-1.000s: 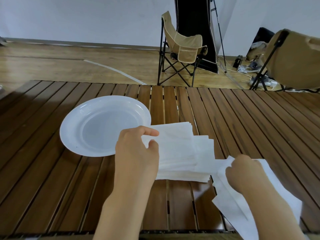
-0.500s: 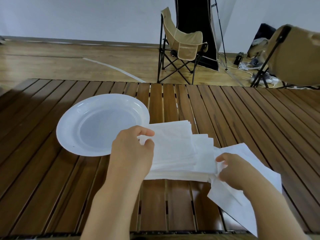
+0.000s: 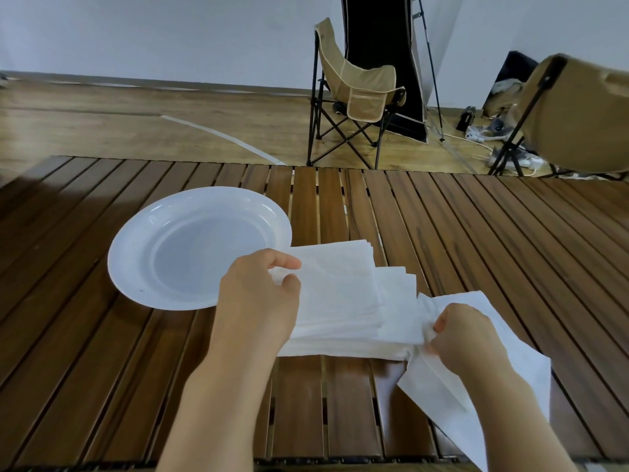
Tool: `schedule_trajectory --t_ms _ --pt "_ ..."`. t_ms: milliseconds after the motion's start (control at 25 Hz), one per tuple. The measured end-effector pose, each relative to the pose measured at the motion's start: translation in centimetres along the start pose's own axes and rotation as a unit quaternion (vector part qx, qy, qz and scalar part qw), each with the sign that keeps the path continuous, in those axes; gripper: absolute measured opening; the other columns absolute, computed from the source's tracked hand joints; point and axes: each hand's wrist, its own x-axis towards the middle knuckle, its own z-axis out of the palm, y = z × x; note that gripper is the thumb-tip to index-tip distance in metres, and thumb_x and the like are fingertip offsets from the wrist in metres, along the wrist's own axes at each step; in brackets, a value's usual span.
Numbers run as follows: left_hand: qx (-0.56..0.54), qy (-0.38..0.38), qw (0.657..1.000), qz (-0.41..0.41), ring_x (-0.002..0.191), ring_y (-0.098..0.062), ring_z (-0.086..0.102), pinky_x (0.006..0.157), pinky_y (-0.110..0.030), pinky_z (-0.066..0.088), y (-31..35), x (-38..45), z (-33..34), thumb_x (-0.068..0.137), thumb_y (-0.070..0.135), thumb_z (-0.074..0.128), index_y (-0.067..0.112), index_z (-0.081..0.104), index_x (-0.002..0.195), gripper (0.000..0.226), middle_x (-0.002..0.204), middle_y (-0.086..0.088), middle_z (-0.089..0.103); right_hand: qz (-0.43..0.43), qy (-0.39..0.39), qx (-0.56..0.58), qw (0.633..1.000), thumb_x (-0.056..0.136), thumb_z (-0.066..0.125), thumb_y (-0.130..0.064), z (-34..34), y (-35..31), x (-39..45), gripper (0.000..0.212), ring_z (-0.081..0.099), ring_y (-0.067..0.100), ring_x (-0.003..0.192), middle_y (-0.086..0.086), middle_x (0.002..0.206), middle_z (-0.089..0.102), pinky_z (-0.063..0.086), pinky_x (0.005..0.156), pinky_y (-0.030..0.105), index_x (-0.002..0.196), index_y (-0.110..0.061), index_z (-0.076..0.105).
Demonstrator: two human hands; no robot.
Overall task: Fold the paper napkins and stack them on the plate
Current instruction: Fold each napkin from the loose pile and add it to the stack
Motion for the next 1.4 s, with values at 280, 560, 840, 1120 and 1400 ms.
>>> schedule_trajectory --t_ms 280,560,840,1120,1400 --pt "-0.005 -0.001 1.000 -0.002 0.097 -0.003 0.044 0.085 -0.017 0.033 0.1 0.0 -0.2 0.094 0.023 0.055 0.034 0.061 0.105 0.017 0.109 0.017 0.048 0.026 0.016 0.027 0.999 0.088 0.059 -0.014 -0.5 0.0 -0.2 0.020 0.047 0.016 0.061 0.002 0.067 0.053 0.041 0.065 0.031 0.069 -0.016 0.052" --pt "-0.007 0.000 1.000 -0.004 0.097 -0.003 0.044 0.085 -0.017 0.033 0.1 0.0 -0.1 0.094 0.023 0.055 0.035 0.060 0.106 0.017 0.112 0.017 0.049 0.010 0.107 0.138 0.985 0.081 0.049 0.003 -1.6 -0.7 -0.8 0.036 0.032 0.018 0.049 0.003 0.054 0.037 0.030 0.054 0.028 0.053 -0.015 0.035" --pt "-0.003 0.002 1.000 0.005 0.098 -0.003 0.045 0.085 -0.016 0.031 0.0 0.1 0.0 0.094 0.023 0.055 0.035 0.061 0.106 0.018 0.120 0.014 0.053 -0.096 0.249 0.179 0.947 0.077 0.056 0.008 -2.8 -0.7 -0.6 0.028 0.050 0.027 0.053 0.009 0.064 0.056 0.041 0.047 0.032 0.055 -0.010 0.053" --pt "-0.058 0.013 0.996 0.069 0.093 -0.001 0.055 0.079 -0.007 0.037 0.6 0.3 0.1 0.093 0.029 0.055 0.035 0.065 0.100 0.014 0.104 0.020 0.059 -0.320 0.340 0.213 0.858 0.084 0.069 -0.009 -5.2 -2.4 -2.1 0.009 0.055 0.020 0.073 0.005 0.085 0.061 0.041 0.063 0.017 0.076 -0.008 0.066" --pt "-0.144 -0.122 0.979 0.072 0.082 -0.003 0.068 0.085 -0.024 0.054 1.6 -0.2 1.4 0.087 0.047 0.058 0.033 0.066 0.098 0.020 0.088 0.021 0.066 -0.441 0.259 0.185 0.839 0.076 0.076 -0.009 -4.8 -4.8 -3.9 0.008 0.054 0.020 0.081 0.000 0.089 0.060 0.044 0.062 0.026 0.073 -0.012 0.070"
